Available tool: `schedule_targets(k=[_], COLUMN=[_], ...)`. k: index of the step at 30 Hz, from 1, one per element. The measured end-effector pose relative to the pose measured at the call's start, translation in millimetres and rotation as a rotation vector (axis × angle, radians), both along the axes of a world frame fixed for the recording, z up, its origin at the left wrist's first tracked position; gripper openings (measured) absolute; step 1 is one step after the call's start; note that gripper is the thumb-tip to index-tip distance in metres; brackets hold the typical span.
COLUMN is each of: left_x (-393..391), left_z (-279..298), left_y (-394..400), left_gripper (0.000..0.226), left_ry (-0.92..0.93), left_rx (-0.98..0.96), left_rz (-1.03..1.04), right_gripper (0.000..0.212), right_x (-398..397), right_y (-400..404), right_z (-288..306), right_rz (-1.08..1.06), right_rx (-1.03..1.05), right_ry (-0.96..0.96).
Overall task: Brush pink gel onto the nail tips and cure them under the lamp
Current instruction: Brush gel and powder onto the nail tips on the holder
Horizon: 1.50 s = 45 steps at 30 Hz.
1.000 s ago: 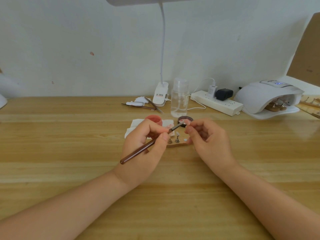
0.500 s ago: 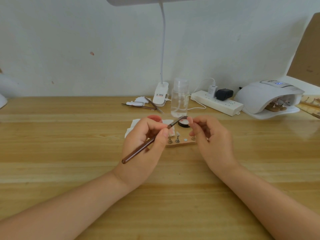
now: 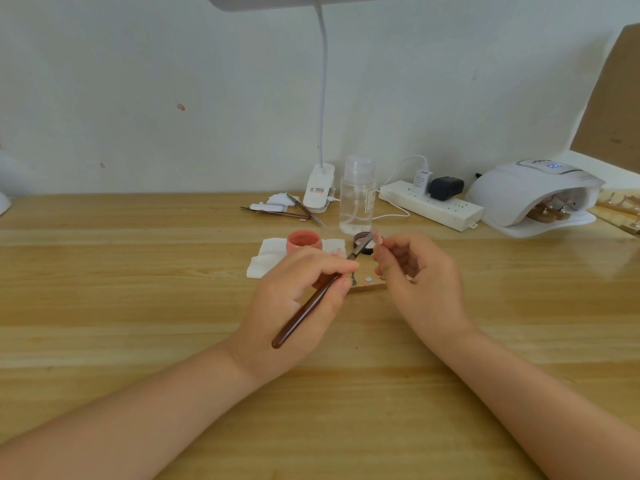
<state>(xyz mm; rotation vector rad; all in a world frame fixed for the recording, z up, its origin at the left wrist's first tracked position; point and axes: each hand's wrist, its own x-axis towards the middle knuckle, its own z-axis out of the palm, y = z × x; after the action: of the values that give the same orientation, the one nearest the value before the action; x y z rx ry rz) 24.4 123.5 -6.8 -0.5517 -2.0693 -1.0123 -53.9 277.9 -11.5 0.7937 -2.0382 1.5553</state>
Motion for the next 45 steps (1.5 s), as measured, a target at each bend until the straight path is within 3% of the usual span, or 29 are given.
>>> schedule_targets(k=[4,14,34,45], left_x=[1.3,2.1,3.6,-0.3], left_z=[-2.4,-3.6,-1.1,-3.0], left_y=[0.6,-1.6,0.9,-5.1], left_gripper=[0.019,0.009,0.009,0.013], left_ry=[-0.034,0.004,-0.030,-0.146], left_rx=[0.086,0.079,0.081,0.399], left_rz=[-0.011,-0.100,-0.060,-0.050], right_gripper=[0.026,0.025,0.027,0.020], right_x=[0.8,-0.2,-1.5,-2.0], right_y=[-0.2,0.6,-0.2,1.7], right_z=[1.1,0.6,-1.4,0.5], right_rz=[0.005,-0.002,-0.004,-0.002], right_rx=[-0.003,0.000,0.014,-0.041], right_ry=[-0.008,-0.039,0.013,0.058])
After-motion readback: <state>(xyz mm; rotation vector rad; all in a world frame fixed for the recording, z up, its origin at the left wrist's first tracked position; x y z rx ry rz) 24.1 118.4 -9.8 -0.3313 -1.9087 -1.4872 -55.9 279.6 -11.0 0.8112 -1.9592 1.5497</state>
